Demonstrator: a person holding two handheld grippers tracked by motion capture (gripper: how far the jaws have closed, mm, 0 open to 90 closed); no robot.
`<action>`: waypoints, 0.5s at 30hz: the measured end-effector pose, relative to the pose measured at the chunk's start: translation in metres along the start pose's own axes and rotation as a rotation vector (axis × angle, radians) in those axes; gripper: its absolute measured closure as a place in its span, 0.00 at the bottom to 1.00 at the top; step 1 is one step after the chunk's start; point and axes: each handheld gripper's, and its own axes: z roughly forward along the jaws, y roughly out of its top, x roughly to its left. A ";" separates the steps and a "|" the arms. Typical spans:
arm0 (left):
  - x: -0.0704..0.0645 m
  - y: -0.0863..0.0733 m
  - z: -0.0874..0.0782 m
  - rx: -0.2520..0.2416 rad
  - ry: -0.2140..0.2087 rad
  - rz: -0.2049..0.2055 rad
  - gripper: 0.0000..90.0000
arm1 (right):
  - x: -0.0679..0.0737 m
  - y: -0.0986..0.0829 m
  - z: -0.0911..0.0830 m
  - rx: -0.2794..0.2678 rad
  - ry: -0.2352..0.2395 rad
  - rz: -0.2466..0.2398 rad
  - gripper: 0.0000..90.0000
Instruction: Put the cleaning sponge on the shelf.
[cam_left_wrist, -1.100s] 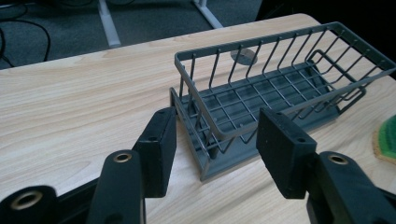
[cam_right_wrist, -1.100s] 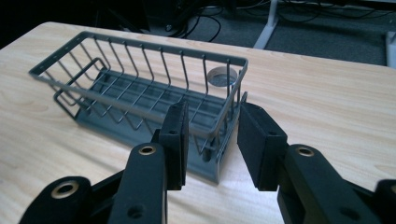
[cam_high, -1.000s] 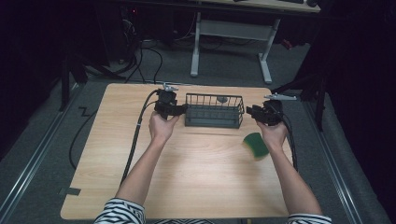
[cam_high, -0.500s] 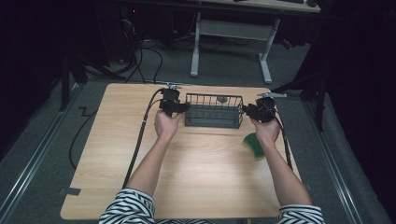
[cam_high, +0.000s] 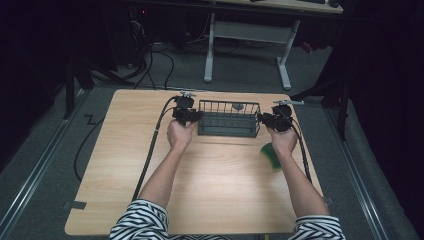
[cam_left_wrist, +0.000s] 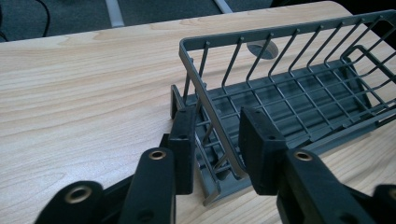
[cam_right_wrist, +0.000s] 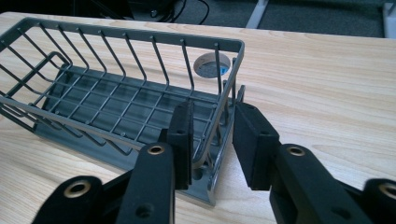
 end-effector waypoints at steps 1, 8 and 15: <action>0.000 0.000 0.000 0.000 -0.010 -0.003 0.77 | 0.000 0.000 0.001 0.002 0.004 0.000 0.79; -0.001 0.000 0.002 0.001 -0.023 -0.010 0.83 | 0.005 0.006 0.003 0.041 -0.008 -0.031 0.86; -0.002 0.000 0.003 0.003 -0.013 -0.027 0.85 | 0.003 0.006 0.004 0.042 -0.005 -0.003 0.90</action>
